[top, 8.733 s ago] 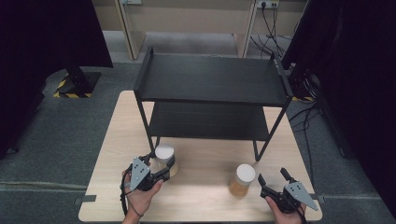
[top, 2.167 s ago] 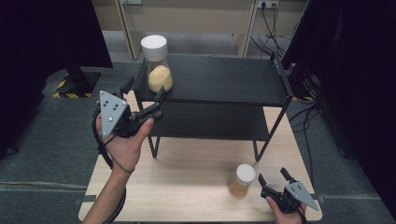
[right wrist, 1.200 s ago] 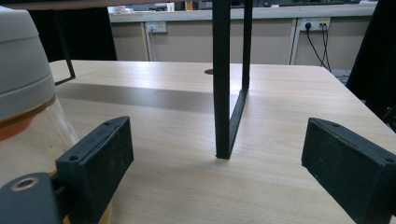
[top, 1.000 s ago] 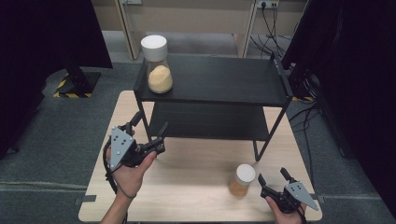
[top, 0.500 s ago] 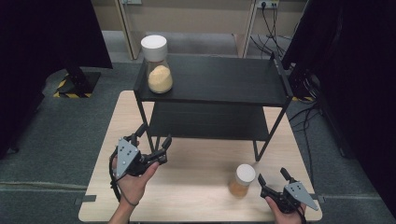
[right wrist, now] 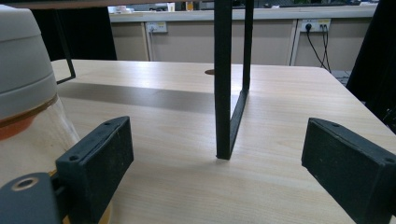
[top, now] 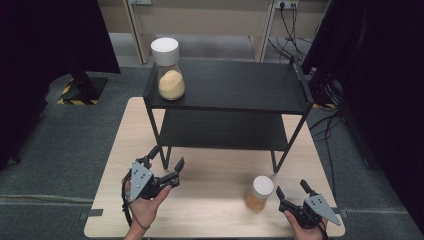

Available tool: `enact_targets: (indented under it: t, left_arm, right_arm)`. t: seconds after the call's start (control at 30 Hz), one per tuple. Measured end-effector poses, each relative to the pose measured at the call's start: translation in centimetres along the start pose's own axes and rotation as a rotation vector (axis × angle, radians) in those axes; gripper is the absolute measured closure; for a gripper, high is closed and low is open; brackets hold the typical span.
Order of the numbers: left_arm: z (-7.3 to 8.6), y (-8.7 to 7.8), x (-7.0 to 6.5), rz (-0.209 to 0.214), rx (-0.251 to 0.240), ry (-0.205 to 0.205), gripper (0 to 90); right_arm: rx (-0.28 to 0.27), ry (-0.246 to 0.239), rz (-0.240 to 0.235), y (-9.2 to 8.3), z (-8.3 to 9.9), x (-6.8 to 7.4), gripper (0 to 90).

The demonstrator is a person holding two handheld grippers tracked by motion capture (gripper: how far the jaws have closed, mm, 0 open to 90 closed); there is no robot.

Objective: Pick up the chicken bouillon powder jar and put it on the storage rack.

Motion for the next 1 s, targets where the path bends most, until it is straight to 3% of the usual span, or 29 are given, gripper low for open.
enact_targets:
  t: [0.8, 1.0]
  left_arm:
    - [3.6, -1.2, -0.2, -0.018, 0.088, 0.003, 14.4]
    - [4.6, -1.3, -0.1, -0.020, 0.100, -0.013, 14.1]
  right_arm:
    - [-0.002, -0.003, -0.001, 0.0, 0.0, 0.0, 9.4]
    - [-0.003, -0.006, -0.002, 0.0, 0.0, 0.0, 9.4]
Point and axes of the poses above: each handheld gripper's, and its own axes: y roughly forward along the jaws, z roughly out of its underside, x roughly to its left, the point moved 1 cm from there along y, roughly forward along the jaws, and after that the axes turned 3 degrees about z, right-handed, at the moved point
